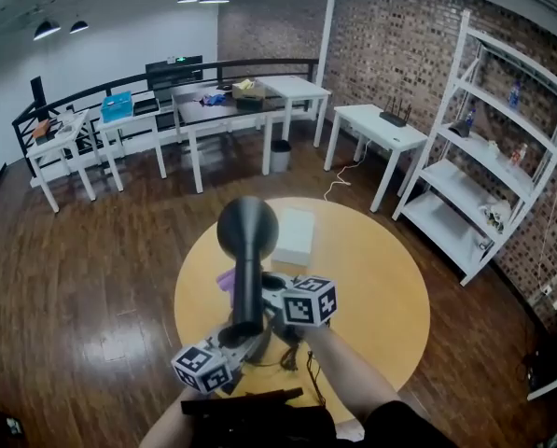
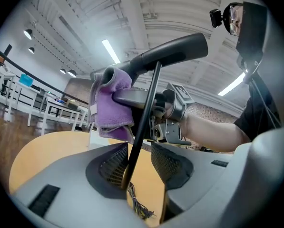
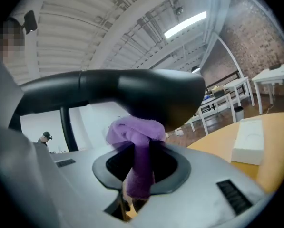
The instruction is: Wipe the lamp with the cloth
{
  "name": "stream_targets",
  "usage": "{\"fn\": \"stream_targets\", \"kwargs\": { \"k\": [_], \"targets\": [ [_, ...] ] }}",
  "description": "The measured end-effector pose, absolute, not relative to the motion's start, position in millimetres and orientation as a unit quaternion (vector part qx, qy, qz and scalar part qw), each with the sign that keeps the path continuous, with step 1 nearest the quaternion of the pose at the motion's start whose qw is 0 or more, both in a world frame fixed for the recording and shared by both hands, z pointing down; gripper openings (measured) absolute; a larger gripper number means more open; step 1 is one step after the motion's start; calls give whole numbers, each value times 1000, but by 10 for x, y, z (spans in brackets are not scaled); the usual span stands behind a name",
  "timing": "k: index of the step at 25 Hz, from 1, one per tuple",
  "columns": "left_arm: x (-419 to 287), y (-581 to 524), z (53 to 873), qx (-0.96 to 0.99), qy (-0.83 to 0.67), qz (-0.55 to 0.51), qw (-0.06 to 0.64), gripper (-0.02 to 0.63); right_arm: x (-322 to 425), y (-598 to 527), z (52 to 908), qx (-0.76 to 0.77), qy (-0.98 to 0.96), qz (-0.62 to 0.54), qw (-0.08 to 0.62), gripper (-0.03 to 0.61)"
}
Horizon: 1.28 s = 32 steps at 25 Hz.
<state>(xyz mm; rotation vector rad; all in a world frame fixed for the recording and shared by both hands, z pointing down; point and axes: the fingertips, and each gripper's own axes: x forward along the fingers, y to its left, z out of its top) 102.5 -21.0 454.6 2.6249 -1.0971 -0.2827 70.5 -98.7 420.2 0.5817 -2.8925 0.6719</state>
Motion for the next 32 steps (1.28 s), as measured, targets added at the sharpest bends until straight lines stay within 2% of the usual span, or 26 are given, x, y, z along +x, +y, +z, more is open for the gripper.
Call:
{"fn": "stream_targets", "kwargs": {
  "k": [5,8,12,16,20,24,32],
  "targets": [
    [1034,-226,4536,907,-383,-102,143,137,905,-1215,4464,247,-939,218,94,87],
    [1038,-223,4527,908,-382,-98,142,137,1159,-1345,4533,286,-924,238,84,87],
    [1038,-221,4545,908,-382,-96,142,135,1537,-1446,4385,316,-914,248,47,88],
    [1005,-201,4534,911,-377,-93,141,135,1812,-1443,4050,333,-920,205,16,87],
    [955,-199,4513,910,-379,-97,136,135,1714,-1279,3449,285,-944,157,-45,89],
    [970,-179,4399,909,-389,-100,115,135,1511,-1114,3111,219,-955,161,-117,89],
    [998,-139,4281,906,-401,-99,94,135,1552,-1512,3438,291,-938,173,-72,89]
  ]
}}
